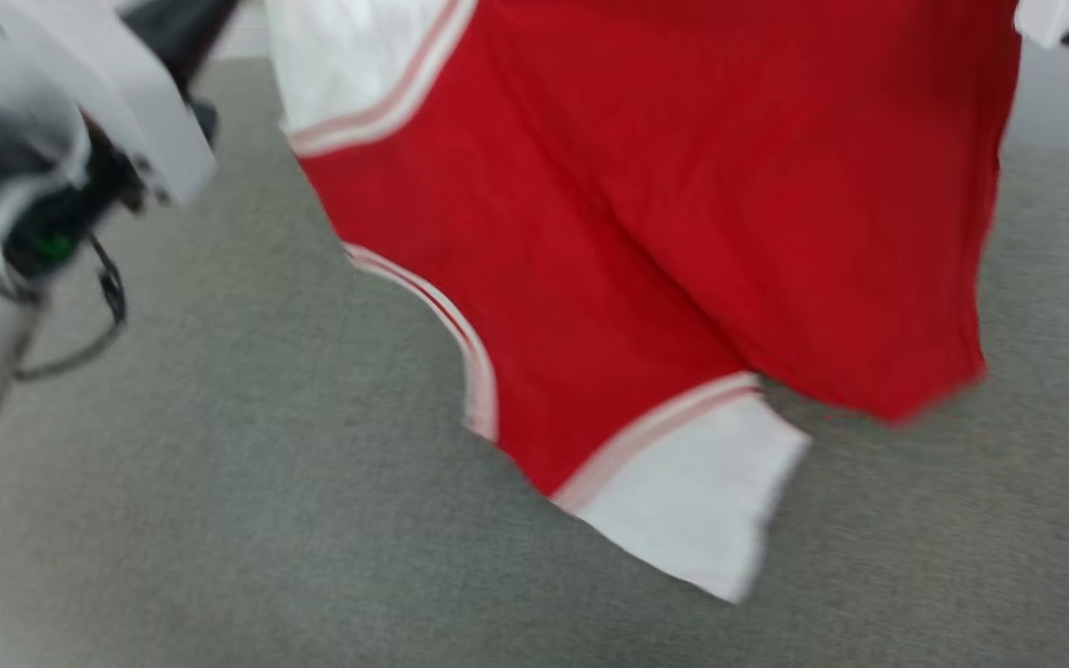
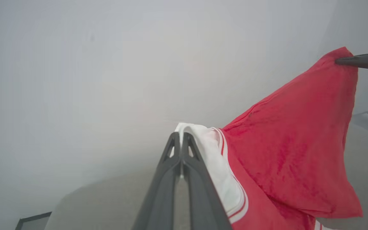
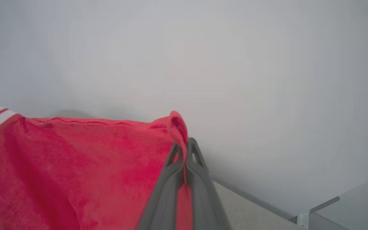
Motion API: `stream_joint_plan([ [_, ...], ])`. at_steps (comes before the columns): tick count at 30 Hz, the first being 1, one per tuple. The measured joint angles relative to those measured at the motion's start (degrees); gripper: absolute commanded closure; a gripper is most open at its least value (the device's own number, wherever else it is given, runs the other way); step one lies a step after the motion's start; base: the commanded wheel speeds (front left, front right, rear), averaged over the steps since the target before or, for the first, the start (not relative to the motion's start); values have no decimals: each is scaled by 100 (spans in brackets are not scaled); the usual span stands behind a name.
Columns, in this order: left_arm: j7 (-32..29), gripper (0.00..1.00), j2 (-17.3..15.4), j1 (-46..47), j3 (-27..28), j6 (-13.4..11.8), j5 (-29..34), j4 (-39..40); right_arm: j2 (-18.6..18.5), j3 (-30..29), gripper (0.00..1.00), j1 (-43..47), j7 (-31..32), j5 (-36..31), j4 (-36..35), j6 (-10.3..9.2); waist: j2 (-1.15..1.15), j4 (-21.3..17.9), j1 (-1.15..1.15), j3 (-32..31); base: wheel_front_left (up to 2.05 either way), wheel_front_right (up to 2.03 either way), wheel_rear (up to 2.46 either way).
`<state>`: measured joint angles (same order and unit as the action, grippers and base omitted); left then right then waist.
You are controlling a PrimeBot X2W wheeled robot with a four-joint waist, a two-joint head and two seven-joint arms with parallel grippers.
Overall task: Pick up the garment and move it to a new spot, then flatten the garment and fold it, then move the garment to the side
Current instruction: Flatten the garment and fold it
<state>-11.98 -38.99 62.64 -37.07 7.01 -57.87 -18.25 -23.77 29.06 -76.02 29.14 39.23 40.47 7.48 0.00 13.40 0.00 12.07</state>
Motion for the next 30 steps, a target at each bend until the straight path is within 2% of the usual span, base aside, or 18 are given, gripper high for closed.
stream_joint_plan([
  [7,-237,100,88,1237,-120,31,120,-791,267,-34,100,-464,-478,-315,308,0,0,-411,0,-232,0,0,0],
  [12,-168,100,178,1955,-287,34,143,-1226,397,-103,100,-723,-861,-475,582,0,0,-666,0,-375,0,0,0],
  [19,81,100,171,2838,-583,37,198,-1696,560,-140,100,-1050,-1090,-543,840,0,0,-977,0,-440,0,0,0],
  [30,549,100,83,3854,-970,37,62,-2073,466,-160,100,-1600,-1155,-499,802,0,0,-1141,0,156,0,0,0],
])
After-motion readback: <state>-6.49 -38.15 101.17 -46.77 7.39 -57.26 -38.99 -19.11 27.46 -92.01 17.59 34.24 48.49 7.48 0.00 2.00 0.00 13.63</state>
